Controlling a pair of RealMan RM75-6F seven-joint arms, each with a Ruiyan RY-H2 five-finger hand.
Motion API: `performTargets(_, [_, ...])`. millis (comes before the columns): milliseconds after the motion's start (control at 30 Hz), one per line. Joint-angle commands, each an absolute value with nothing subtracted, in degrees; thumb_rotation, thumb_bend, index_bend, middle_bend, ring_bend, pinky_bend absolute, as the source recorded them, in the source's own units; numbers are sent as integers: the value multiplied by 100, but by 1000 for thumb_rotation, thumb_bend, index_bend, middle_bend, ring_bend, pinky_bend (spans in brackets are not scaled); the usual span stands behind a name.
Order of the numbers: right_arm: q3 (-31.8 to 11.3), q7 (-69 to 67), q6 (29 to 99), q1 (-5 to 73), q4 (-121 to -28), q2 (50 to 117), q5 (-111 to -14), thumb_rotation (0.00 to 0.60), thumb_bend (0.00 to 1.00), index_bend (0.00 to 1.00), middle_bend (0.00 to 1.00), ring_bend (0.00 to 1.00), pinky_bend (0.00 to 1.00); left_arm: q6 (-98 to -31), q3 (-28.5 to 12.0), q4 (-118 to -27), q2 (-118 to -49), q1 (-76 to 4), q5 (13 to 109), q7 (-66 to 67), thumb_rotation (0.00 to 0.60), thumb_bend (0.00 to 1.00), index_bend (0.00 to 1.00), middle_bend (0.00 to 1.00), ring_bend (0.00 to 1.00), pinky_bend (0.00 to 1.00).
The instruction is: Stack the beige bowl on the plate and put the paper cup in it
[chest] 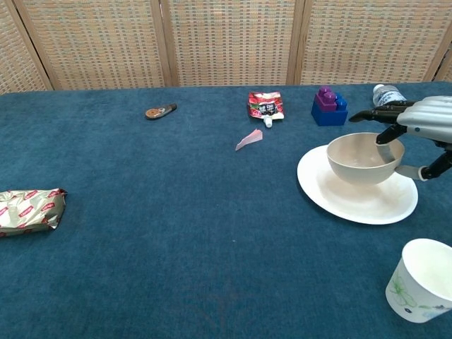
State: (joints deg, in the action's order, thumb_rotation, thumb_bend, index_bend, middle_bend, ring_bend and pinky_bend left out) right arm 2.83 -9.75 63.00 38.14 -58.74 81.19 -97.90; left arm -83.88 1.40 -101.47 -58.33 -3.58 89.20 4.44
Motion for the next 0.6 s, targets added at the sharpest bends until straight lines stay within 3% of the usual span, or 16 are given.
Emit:
performTargets(33, [264, -958, 6307, 3836, -5860, 8158, -9791, 600, 447, 642, 0, 0, 8, -8379, 142, -10150, -5836, -359, 8913, 465, 600, 0, 0, 0, 0, 0])
performTargets(367, [246, -762, 6218, 3885, -5794, 8339, -9748, 600, 447, 633, 0, 0, 8, -8357, 137, -10179, -5830, -364, 8875, 502, 600, 0, 0, 0, 0, 0])
performTargets(467, [286, -649, 6138, 3881, -5721, 8356, -9736, 600, 438, 430, 0, 0, 8, -8349, 139, -10179, -5829, -364, 8865, 506, 600, 0, 0, 0, 0, 0])
performTargets(533, [313, -617, 6049, 3886, -5736, 8325, -9711, 600, 387, 196, 0, 0, 8, -8347, 139, -10183, -5828, -364, 8860, 508, 600, 0, 0, 0, 0, 0])
performTargets(600, [342, -536, 6003, 3895, -5751, 8264, -9719, 600, 325, 101, 0, 0, 8, -8347, 139, -10186, -5829, -362, 8856, 498, 600, 0, 0, 0, 0, 0])
